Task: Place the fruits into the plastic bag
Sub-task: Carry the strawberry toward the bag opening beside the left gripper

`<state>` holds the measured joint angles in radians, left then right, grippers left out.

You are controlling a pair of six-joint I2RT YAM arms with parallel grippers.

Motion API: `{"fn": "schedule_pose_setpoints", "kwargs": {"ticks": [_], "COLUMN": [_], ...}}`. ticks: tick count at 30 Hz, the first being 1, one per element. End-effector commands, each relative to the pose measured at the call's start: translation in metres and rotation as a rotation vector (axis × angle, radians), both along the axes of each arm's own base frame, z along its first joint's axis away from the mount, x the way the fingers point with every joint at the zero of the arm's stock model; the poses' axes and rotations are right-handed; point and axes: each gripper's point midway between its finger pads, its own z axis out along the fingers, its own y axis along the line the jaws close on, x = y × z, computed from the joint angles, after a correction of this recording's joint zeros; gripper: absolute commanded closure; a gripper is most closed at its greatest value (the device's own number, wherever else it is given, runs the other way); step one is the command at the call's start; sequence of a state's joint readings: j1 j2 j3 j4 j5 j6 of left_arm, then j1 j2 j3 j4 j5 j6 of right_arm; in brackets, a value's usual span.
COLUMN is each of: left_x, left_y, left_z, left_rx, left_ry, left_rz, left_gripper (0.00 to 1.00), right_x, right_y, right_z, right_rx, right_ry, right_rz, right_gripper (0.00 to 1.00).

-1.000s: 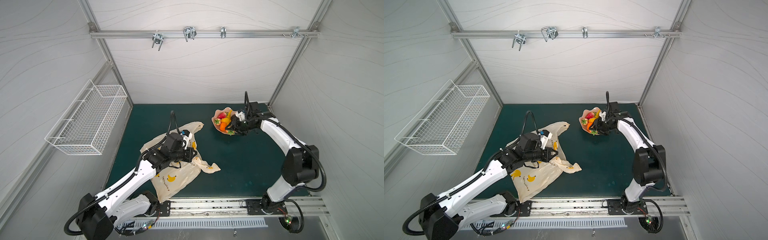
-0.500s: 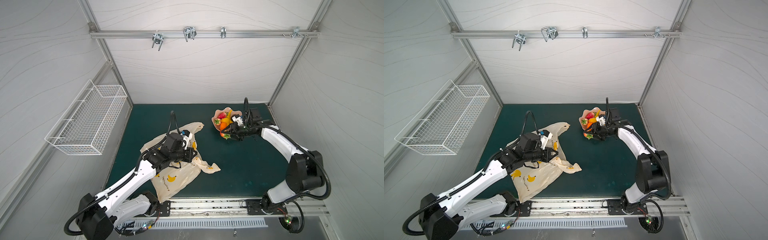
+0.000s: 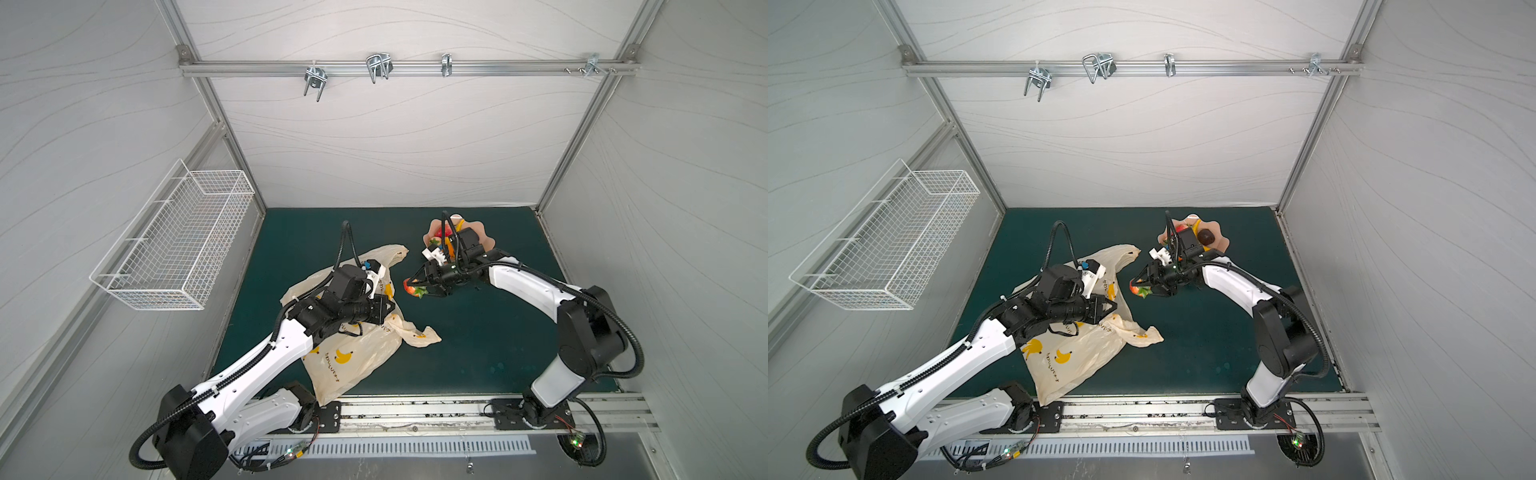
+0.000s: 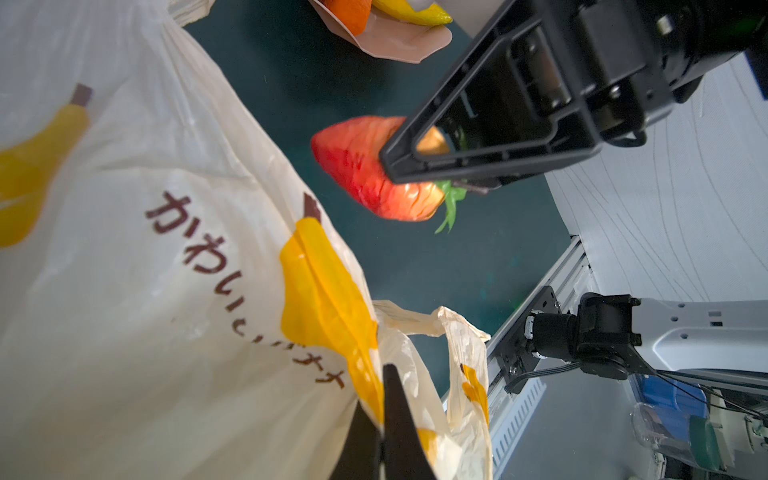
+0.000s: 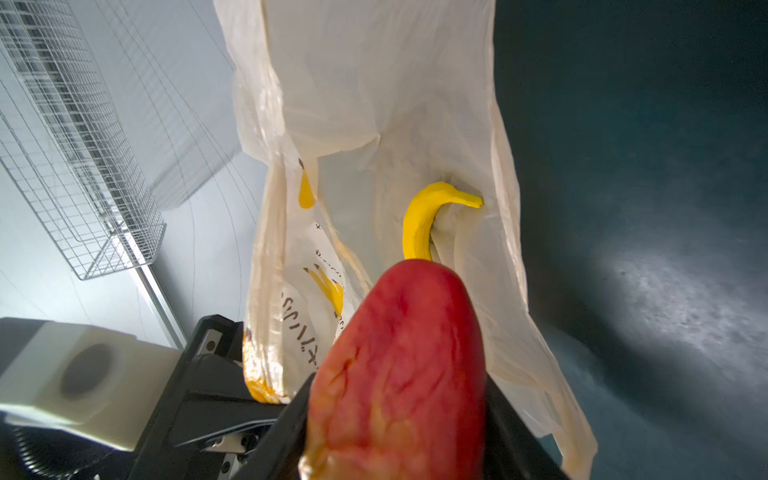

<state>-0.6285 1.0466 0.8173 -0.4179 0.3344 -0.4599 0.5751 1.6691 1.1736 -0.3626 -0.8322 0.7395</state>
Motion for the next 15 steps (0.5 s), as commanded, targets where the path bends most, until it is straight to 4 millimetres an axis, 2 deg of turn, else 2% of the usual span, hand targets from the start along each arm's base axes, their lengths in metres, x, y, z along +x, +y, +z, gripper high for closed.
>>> {"fn": "schedule_pose_setpoints", "kwargs": {"ticks": [1,9,15], "left_x": [0.007,0.008,0.009], "left_y": [-0.008,-0.009,-0.012], "left_z": [0.026,0.031,0.033], "left_rx": [-0.047,-0.060,-0.063], "left_ry": [-0.062,-0.068,-0.072], "left_rz": [-0.012,-0.010,-0.016], "left_gripper": [1.00,1.00,1.00], "right_x": [-0.014,-0.057,-0.081], "right_y": [0.019,0.055,0.077], "right_z": [-0.005,-0.020,-0.027], "right_rx": [0.038,0.063,0.104], "right_ry": [0.038,0.099,0.154], "right_rz": [0.057,0.214,0.296], "right_gripper": [0.77,0.77,0.77]}}
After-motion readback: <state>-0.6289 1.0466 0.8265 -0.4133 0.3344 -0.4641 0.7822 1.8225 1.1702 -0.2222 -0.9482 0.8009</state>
